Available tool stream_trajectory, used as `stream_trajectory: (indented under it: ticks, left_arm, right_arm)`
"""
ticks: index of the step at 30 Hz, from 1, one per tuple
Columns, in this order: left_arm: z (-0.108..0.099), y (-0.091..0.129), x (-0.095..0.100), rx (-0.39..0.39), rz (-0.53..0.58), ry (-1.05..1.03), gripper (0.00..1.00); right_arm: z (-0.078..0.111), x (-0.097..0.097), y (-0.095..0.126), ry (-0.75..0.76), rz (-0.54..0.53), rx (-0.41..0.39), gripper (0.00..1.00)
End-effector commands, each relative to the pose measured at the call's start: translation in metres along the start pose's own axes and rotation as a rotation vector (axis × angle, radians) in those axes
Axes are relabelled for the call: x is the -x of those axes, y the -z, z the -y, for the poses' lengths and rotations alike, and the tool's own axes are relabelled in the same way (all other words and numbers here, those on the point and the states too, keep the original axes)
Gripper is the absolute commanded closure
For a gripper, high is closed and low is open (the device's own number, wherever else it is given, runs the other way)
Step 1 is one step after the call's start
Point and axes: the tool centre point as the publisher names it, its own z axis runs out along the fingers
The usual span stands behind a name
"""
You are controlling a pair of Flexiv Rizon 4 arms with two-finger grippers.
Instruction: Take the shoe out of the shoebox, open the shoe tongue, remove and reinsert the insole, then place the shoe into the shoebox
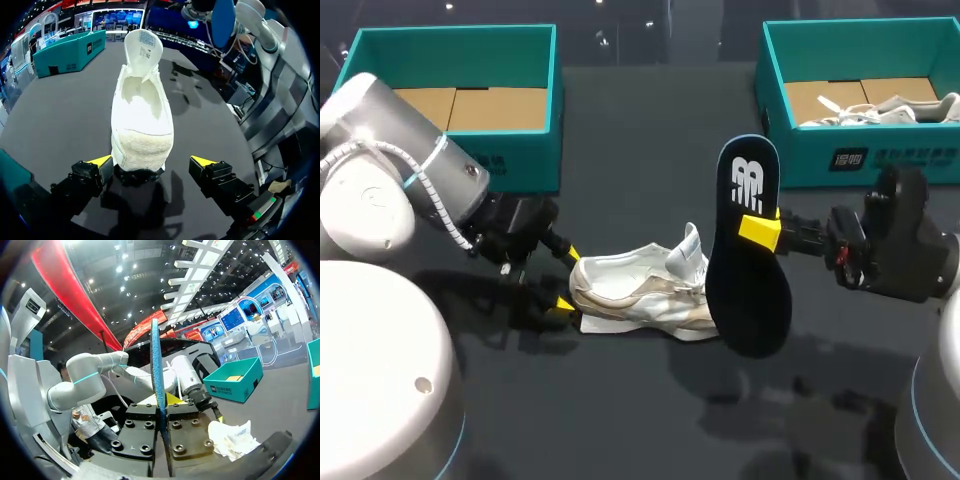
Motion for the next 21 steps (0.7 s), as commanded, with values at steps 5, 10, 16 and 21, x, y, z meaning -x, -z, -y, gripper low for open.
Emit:
stream_trajectory:
  ticks: [5, 10, 16, 21]
  left_arm:
    - [0.015, 0.016, -0.007, 0.224, 0.033, 0.022, 0.00]
    - [0.015, 0.016, -0.007, 0.224, 0.033, 0.022, 0.00]
    - [0.021, 0.017, -0.006, 0.296, 0.035, -0.003, 0.00]
    - [0.033, 0.015, -0.005, 0.400, 0.065, -0.009, 0.00]
  right_arm:
    - [-0.001, -0.008, 0.000, 0.000, 0.058, -0.001, 1.00]
    - [-0.001, -0.008, 0.000, 0.000, 0.058, -0.001, 1.00]
    - [-0.001, -0.008, 0.000, 0.000, 0.058, -0.001, 1.00]
    - [-0.001, -0.008, 0.000, 0.000, 0.058, -0.001, 1.00]
